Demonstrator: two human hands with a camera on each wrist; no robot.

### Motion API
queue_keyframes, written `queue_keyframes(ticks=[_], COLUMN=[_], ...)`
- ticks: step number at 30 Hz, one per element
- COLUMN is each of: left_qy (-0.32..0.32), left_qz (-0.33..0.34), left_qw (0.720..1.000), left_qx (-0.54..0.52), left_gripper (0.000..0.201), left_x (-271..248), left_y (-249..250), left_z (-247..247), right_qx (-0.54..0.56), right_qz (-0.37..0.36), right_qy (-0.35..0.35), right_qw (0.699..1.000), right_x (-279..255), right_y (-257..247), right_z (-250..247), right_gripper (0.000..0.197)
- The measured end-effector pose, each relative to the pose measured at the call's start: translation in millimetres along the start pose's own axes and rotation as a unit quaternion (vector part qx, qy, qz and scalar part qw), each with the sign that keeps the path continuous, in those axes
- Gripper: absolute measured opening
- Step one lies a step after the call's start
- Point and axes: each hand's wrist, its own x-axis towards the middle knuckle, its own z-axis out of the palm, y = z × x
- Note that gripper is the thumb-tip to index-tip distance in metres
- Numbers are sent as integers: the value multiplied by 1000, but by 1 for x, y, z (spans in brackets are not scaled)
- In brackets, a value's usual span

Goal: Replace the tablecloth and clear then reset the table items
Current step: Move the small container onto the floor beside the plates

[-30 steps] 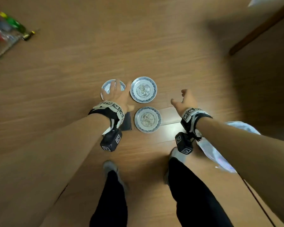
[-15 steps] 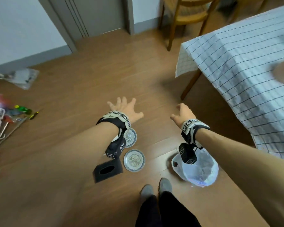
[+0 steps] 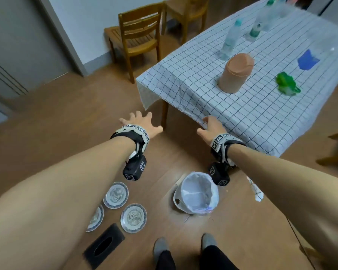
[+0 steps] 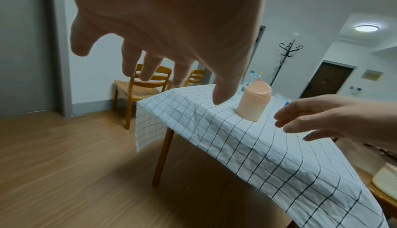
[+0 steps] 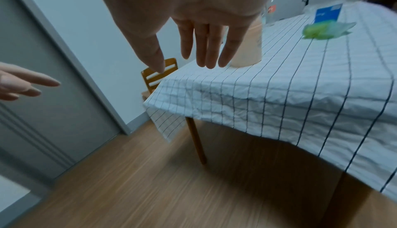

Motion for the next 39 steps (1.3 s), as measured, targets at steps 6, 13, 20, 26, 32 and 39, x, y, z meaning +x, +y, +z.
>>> queue_keyframes(ticks=[6, 13, 20, 26, 32, 39], left_qy=[37, 55, 27, 19, -4, 9], left_qz=[21, 9, -13, -30, -39, -66], left_qw=[999, 998, 999, 999, 999, 998], left_qx=[21, 22, 28, 39, 29, 22], left_gripper=[80, 79, 83, 81, 84, 85], left_x=[46, 127, 195, 225, 228, 219], left_y=[83, 195, 267, 296, 297, 274], left_z=[-46, -83, -123, -136, -122, -112], right_qx=[-5, -12, -49, -32, -32, -39], right_qz=[3, -73, -129, -188, -185, -198], right_qy=[81, 120, 82, -14, -8, -11], right_qw=[997, 990, 987, 982, 982, 979], right_x=[72, 212, 317, 350, 362, 368], right_y=[55, 103, 131, 146, 164, 143], right_z=[-77, -148, -203, -190, -185, -189], right_gripper=[63, 73, 112, 128, 134, 130])
